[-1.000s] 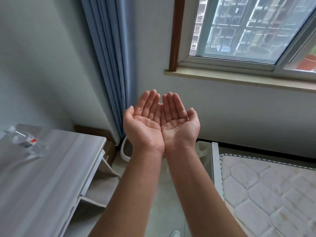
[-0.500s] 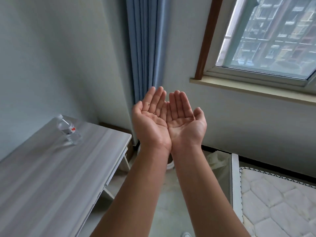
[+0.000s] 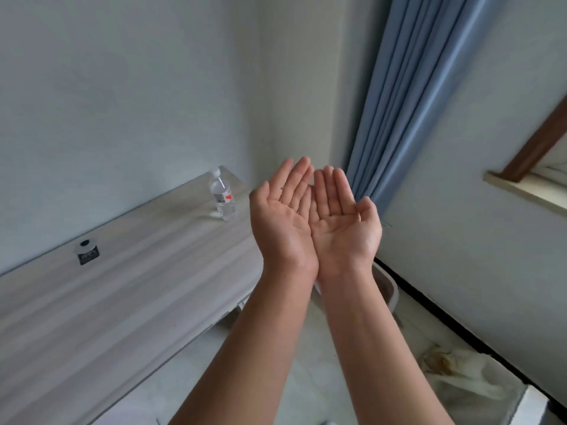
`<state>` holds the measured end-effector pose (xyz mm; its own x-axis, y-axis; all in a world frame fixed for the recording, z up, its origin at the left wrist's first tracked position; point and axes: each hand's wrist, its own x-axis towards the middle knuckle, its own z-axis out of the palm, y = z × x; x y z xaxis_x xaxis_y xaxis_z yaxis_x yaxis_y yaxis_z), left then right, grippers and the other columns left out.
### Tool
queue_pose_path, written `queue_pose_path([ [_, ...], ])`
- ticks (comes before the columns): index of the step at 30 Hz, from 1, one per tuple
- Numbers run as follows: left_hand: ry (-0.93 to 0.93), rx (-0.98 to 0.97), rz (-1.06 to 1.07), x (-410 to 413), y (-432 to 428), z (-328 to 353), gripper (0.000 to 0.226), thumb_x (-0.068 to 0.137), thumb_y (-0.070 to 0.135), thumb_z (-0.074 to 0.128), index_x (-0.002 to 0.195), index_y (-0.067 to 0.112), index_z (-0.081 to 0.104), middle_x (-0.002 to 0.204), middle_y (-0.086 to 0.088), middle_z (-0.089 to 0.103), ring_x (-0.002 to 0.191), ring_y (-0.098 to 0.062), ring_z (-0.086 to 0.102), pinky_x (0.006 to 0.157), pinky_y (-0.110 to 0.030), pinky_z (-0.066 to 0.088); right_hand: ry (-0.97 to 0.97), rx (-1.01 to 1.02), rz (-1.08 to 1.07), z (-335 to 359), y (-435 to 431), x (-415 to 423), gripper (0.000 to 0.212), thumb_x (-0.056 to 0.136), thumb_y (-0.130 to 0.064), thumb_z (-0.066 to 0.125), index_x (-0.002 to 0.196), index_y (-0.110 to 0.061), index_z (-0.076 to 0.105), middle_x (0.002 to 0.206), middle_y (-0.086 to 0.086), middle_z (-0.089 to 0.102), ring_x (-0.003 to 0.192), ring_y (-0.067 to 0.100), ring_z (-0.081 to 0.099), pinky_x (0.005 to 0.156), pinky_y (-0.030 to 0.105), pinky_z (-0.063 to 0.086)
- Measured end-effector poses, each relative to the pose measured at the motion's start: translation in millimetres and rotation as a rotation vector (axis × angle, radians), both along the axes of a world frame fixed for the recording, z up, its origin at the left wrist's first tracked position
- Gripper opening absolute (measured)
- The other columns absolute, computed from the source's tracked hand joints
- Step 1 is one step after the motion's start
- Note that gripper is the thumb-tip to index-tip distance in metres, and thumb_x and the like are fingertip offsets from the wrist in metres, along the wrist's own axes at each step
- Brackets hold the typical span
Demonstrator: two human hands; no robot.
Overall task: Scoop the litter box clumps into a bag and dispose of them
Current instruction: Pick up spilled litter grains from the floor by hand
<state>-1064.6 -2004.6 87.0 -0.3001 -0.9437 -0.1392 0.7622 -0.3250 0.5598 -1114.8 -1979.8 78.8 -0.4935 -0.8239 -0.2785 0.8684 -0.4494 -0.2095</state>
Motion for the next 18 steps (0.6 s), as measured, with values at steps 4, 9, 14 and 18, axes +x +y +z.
queue_pose_path([
  [4,0.007,0.031,0.154,11.1,-5.4,-7.3,0.056,0.105,0.033,0.022,0.131,0.0,0.059,0.123,-0.014,0.07,0.12,-0.023,0.064,0.114,-0.038,0.038,-0.011,0.004,0.142,-8.6,-14.1,6.7,0.053,0.105,-0.033,0.027,0.12,0.003,0.064,0.118,0.019,0.07,0.118,0.03,0.064,0.111,0.042,0.042],
  [9,0.035,0.06,0.345,52.8,1.0,-3.0,0.055,0.103,0.032,0.024,0.129,-0.001,0.06,0.122,-0.015,0.07,0.119,-0.024,0.065,0.111,-0.035,0.042,0.002,-0.002,0.326,-8.0,-20.5,45.2,0.053,0.106,-0.033,0.026,0.119,0.002,0.064,0.119,0.018,0.07,0.118,0.029,0.064,0.112,0.042,0.041],
  [14,0.089,0.058,0.574,126.1,11.7,8.1,0.055,0.103,0.031,0.023,0.128,-0.002,0.06,0.122,-0.017,0.07,0.119,-0.026,0.065,0.107,-0.034,0.045,0.03,-0.028,0.539,5.3,-21.2,117.7,0.053,0.106,-0.032,0.024,0.119,0.0,0.064,0.12,0.016,0.07,0.12,0.027,0.063,0.112,0.041,0.04],
  [18,0.126,0.064,0.715,189.8,26.5,14.4,0.055,0.104,0.031,0.022,0.126,-0.001,0.061,0.12,-0.016,0.071,0.117,-0.026,0.066,0.104,-0.035,0.047,0.039,-0.055,0.672,13.4,-15.1,182.9,0.053,0.106,-0.032,0.024,0.12,0.0,0.064,0.12,0.016,0.07,0.12,0.027,0.062,0.113,0.041,0.039],
])
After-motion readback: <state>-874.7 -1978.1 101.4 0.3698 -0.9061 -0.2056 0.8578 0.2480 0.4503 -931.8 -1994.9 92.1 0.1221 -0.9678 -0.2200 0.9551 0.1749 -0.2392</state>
